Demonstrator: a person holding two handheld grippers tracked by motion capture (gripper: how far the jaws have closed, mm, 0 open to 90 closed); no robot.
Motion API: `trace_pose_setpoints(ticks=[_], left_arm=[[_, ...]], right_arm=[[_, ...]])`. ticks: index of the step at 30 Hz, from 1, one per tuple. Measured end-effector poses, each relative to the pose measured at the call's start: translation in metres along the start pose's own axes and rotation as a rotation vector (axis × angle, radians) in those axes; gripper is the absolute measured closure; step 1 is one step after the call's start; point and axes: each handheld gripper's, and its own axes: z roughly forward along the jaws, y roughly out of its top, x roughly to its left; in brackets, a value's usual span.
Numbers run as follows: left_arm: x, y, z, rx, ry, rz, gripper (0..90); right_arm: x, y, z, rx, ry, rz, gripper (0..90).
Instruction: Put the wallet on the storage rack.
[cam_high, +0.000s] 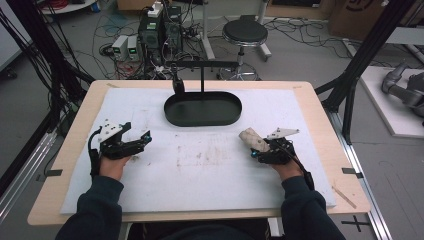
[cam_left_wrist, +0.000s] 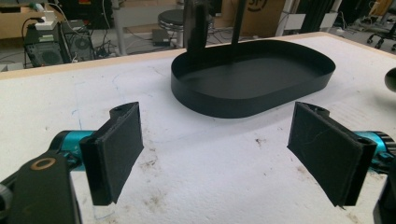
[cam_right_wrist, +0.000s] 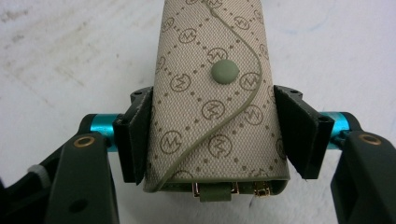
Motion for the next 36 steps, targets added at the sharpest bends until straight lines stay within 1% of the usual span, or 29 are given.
trace_pose_setpoints(ticks=[2, 3, 4, 5, 6, 7, 9, 10, 11, 13, 14, 15, 16, 17, 18, 19, 20, 21, 22, 24, 25, 26, 27, 31, 33, 36], left_arm=[[0.0, 0.0, 0.0, -0.001, -0.001, -0.001, 17.6], [0.0, 0.0, 0.0, 0.001, -0.002, 0.002, 17.6], [0.0, 0.0, 0.0, 0.001, -0.004, 0.002, 17.6], [0.0, 0.0, 0.0, 0.002, -0.005, 0.005, 17.6], [0.0, 0.0, 0.0, 0.002, -0.006, 0.004, 17.6], [0.0, 0.0, 0.0, 0.002, -0.007, 0.004, 17.6], [0.0, 0.0, 0.0, 0.003, -0.007, 0.006, 17.6], [0.0, 0.0, 0.0, 0.001, -0.009, 0.003, 17.6], [0.0, 0.0, 0.0, 0.002, -0.009, 0.003, 17.6], [0.0, -0.001, 0.0, 0.003, -0.01, 0.004, 17.6], [0.0, -0.001, 0.0, 0.005, -0.011, 0.006, 17.6], [0.0, -0.001, 0.0, 0.004, -0.011, 0.005, 17.6], [0.0, -0.001, 0.0, 0.002, -0.013, 0.002, 17.6], [0.001, -0.001, 0.0, 0.002, -0.013, 0.001, 17.6], [0.001, -0.001, 0.0, 0.001, -0.012, 0.0, 17.6], [0.001, -0.001, 0.0, 0.001, -0.014, -0.001, 17.6], [0.001, -0.001, 0.0, 0.004, -0.011, -0.002, 17.6], [0.002, -0.001, 0.0, 0.002, -0.011, 0.0, 17.6], [0.002, -0.001, -0.001, 0.004, -0.011, 0.001, 17.6], [0.002, -0.001, 0.0, 0.002, -0.014, -0.005, 17.6], [0.001, -0.001, 0.0, 0.002, -0.015, -0.006, 17.6], [0.002, -0.001, 0.0, 0.004, -0.016, -0.004, 17.6], [0.002, -0.002, 0.0, 0.003, -0.017, -0.003, 17.6], [0.002, -0.002, 0.0, 0.001, -0.02, -0.009, 17.6], [0.002, -0.001, 0.0, 0.0, -0.018, -0.003, 17.6], [0.002, -0.002, -0.001, -0.002, -0.02, -0.006, 17.6]], right_arm=[[0.0, 0.005, -0.001, -0.015, -0.008, -0.011, 34.8], [0.0, 0.011, 0.0, -0.031, -0.002, -0.016, 34.9], [0.0, 0.011, 0.0, -0.031, -0.002, -0.016, 34.9], [0.0, 0.015, 0.0, -0.032, 0.0, -0.018, 34.9], [0.001, 0.023, 0.002, -0.04, 0.002, -0.034, 34.9], [0.001, 0.023, 0.002, -0.04, 0.002, -0.034, 34.9], [0.002, 0.034, 0.005, -0.051, 0.016, -0.044, 35.0], [0.003, 0.045, 0.008, -0.067, 0.027, -0.054, 34.9], [0.003, 0.05, 0.01, -0.075, 0.033, -0.058, 35.0], [0.003, 0.053, 0.011, -0.078, 0.034, -0.057, 34.9], [0.004, 0.062, 0.014, -0.083, 0.038, -0.063, 35.0], [0.004, 0.066, 0.017, -0.098, 0.04, -0.064, 35.0], [0.004, 0.071, 0.019, -0.1, 0.046, -0.06, 35.0], [0.004, 0.081, 0.024, -0.108, 0.049, -0.063, 35.0], [0.004, 0.081, 0.024, -0.108, 0.049, -0.063, 35.0], [0.004, 0.085, 0.027, -0.121, 0.054, -0.057, 35.0], [0.004, 0.09, 0.029, -0.122, 0.061, -0.049, 35.0], [0.004, 0.1, 0.035, -0.125, 0.061, -0.054, 35.1], [0.004, 0.1, 0.035, -0.125, 0.061, -0.054, 35.1], [0.005, 0.108, 0.041, -0.132, 0.064, -0.055, 35.0], [0.005, 0.112, 0.045, -0.13, 0.063, -0.055, 35.0], [0.007, 0.12, 0.053, -0.12, 0.062, -0.06, 35.0], [0.007, 0.12, 0.053, -0.12, 0.062, -0.06, 35.0], [0.009, 0.132, 0.071, -0.1, 0.058, -0.07, 35.1], [0.009, 0.136, 0.082, -0.076, 0.04, -0.077, 35.1], [0.008, 0.139, 0.099, -0.056, 0.015, -0.068, 35.1]])
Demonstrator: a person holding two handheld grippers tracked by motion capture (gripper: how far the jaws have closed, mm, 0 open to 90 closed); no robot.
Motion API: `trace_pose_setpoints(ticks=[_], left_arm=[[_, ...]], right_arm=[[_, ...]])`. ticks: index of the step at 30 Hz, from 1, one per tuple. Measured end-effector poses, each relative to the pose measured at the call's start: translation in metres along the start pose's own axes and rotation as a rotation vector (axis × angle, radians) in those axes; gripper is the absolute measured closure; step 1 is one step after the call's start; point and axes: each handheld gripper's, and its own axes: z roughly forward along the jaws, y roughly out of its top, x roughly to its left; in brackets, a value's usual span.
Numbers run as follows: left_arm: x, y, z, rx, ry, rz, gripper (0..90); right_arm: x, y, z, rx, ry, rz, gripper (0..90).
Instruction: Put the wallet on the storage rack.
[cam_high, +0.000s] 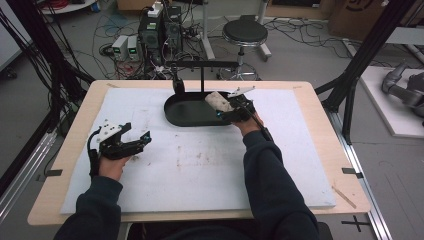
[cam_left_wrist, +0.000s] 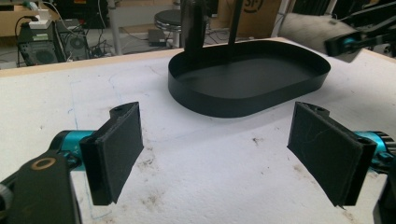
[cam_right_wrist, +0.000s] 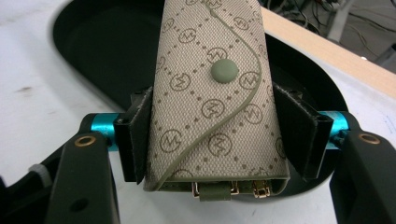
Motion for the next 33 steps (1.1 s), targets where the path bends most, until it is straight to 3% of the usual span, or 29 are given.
trace_pose_setpoints(ticks=[2, 9, 18, 20, 25, 29, 33], left_arm=[[0.001, 0.0, 0.0, 0.001, -0.001, -0.001, 17.6], [0.0, -0.001, 0.0, 0.003, -0.003, 0.0, 17.9], [0.0, -0.003, 0.0, 0.005, -0.003, -0.005, 17.9], [0.0, -0.003, 0.0, 0.007, -0.005, -0.005, 17.9], [-0.001, -0.003, 0.0, 0.008, -0.007, -0.001, 17.9], [0.0, -0.004, 0.001, 0.012, -0.006, -0.006, 17.9], [0.0, -0.004, 0.003, 0.011, -0.005, -0.012, 17.9]], right_arm=[[-0.002, 0.0, 0.016, 0.029, -0.016, 0.006, 35.1], [-0.001, 0.004, 0.046, 0.064, -0.033, 0.021, 35.1], [0.004, 0.001, 0.06, 0.047, -0.026, 0.054, 29.8], [0.003, 0.002, 0.055, 0.014, -0.027, 0.077, 25.2], [-0.004, 0.005, 0.031, -0.006, -0.004, 0.046, 26.0], [-0.016, 0.0, 0.004, -0.003, 0.033, 0.058, 26.0], [-0.032, -0.016, -0.035, -0.075, 0.012, 0.072, 26.8]])
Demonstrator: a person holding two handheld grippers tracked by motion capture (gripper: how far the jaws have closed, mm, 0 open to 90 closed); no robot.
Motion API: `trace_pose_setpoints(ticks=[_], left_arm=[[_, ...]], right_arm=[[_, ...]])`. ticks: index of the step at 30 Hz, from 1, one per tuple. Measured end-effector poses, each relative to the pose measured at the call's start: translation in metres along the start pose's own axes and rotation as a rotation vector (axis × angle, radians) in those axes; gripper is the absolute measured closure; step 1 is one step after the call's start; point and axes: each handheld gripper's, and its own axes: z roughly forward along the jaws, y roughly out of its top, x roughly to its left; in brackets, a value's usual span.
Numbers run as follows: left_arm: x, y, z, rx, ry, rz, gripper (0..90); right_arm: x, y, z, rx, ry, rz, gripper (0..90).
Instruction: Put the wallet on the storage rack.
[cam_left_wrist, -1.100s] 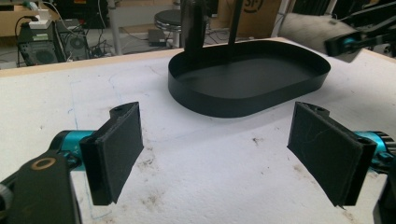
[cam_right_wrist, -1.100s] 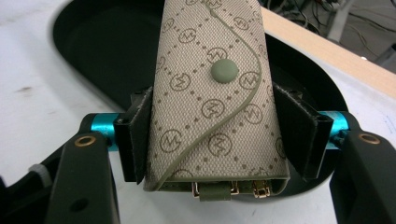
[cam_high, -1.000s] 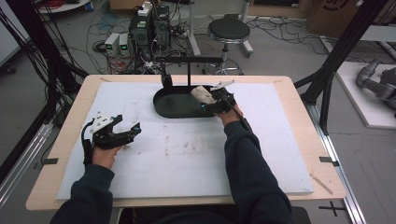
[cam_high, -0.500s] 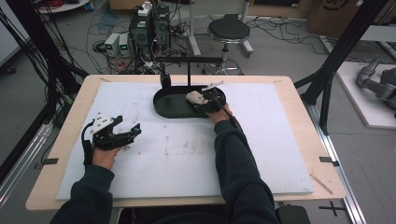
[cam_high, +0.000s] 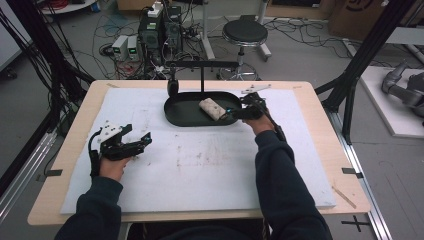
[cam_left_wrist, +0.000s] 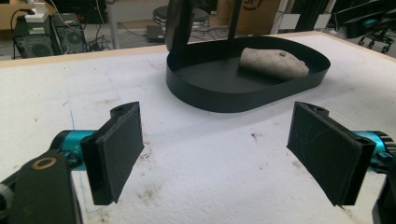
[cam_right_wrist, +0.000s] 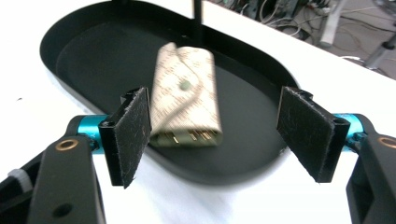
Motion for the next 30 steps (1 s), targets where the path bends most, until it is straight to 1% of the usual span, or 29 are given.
trace_pose_setpoints(ticks=[1, 2, 3, 4, 6, 7, 9, 13, 17, 22, 24, 27, 30], left_arm=[[0.0, 0.0, 0.0, 0.004, -0.002, 0.001, 17.9], [0.0, 0.0, 0.001, 0.002, -0.005, -0.001, 17.9], [0.0, 0.0, 0.001, -0.002, -0.001, -0.003, 17.9], [0.0, 0.001, 0.001, -0.002, 0.0, -0.003, 17.9], [0.001, 0.001, 0.001, -0.004, 0.003, -0.002, 17.9], [0.001, 0.001, 0.001, -0.006, 0.007, -0.007, 17.9], [0.002, 0.001, 0.001, -0.008, 0.012, -0.01, 17.9], [0.003, 0.001, 0.001, -0.004, 0.017, -0.01, 17.9], [0.001, 0.002, 0.0, -0.012, 0.012, -0.003, 17.9], [0.0, 0.003, 0.0, -0.022, -0.001, 0.007, 17.9], [-0.001, 0.004, 0.0, -0.025, -0.004, 0.012, 17.9], [-0.002, 0.005, -0.001, -0.027, -0.007, 0.026, 17.9], [-0.004, 0.006, -0.001, -0.028, -0.012, 0.025, 17.9]], right_arm=[[-0.004, -0.004, -0.009, 0.004, -0.001, 0.012, 24.4], [-0.008, -0.007, -0.018, 0.021, -0.003, 0.02, 21.3], [-0.01, -0.011, -0.027, 0.013, -0.008, 0.024, 21.5], [-0.011, -0.018, -0.037, -0.013, -0.02, 0.004, 21.5], [-0.012, -0.027, -0.053, 0.02, -0.039, -0.003, 21.5], [-0.013, -0.034, -0.061, 0.005, -0.036, -0.017, 21.5], [-0.013, -0.048, -0.074, -0.01, -0.043, -0.005, 21.4], [-0.012, -0.075, -0.095, -0.012, -0.063, -0.013, 21.4], [-0.009, -0.097, -0.109, -0.023, -0.086, 0.004, 21.4], [-0.003, -0.116, -0.119, -0.032, -0.095, 0.011, 21.4], [-0.002, -0.12, -0.122, -0.033, -0.1, 0.007, 21.4], [-0.002, -0.122, -0.127, -0.048, -0.11, 0.014, 21.4], [-0.001, -0.122, -0.132, -0.064, -0.123, 0.015, 21.4]])
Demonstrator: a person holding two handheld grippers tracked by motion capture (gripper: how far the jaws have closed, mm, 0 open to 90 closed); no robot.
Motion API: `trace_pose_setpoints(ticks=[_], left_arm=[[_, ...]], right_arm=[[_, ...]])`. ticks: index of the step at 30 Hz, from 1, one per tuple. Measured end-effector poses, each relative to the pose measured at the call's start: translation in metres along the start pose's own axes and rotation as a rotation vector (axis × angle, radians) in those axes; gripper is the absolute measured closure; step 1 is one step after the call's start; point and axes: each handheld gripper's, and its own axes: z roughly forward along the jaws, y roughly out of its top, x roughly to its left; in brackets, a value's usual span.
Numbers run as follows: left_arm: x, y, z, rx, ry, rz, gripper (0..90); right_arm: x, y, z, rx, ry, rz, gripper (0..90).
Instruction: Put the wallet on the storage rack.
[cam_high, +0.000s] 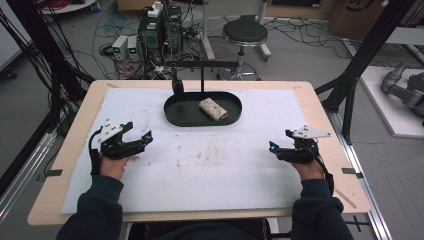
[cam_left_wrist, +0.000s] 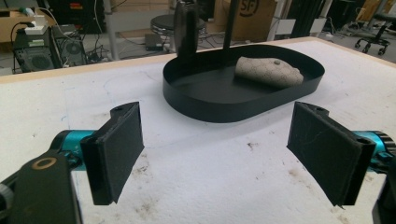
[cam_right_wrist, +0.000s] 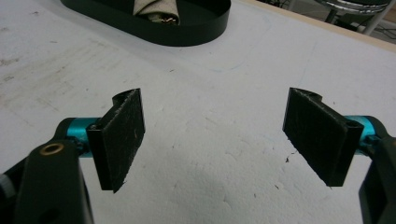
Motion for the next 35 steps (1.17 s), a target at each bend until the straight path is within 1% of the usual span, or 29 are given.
trace_pose_setpoints(ticks=[5, 7, 19, 22, 35], left_arm=[[-0.0031, 0.0004, 0.0004, -0.001, -0.009, 0.001, 17.9], [-0.0039, 0.0004, 0.001, 0.002, -0.013, 0.009, 17.9], [-0.0073, 0.0006, 0.0004, 0.002, -0.023, 0.022, 17.9], [-0.0079, 0.0004, 0.0007, 0.004, -0.026, 0.025, 17.9], [-0.0075, 0.0008, 0.0014, 0.002, -0.027, 0.024, 17.9]], right_arm=[[0.0002, 0.0004, -0.006, -0.022, -0.017, 0.006, 21.4], [0.0003, -0.0002, -0.0066, -0.022, -0.019, 0.003, 21.4], [-0.0009, -0.0024, -0.0033, -0.003, -0.029, 0.0, 21.4], [-0.0007, -0.0025, -0.0031, 0.0, -0.031, -0.007, 21.4], [-0.0021, -0.0026, -0.0039, -0.011, -0.033, 0.005, 21.4]])
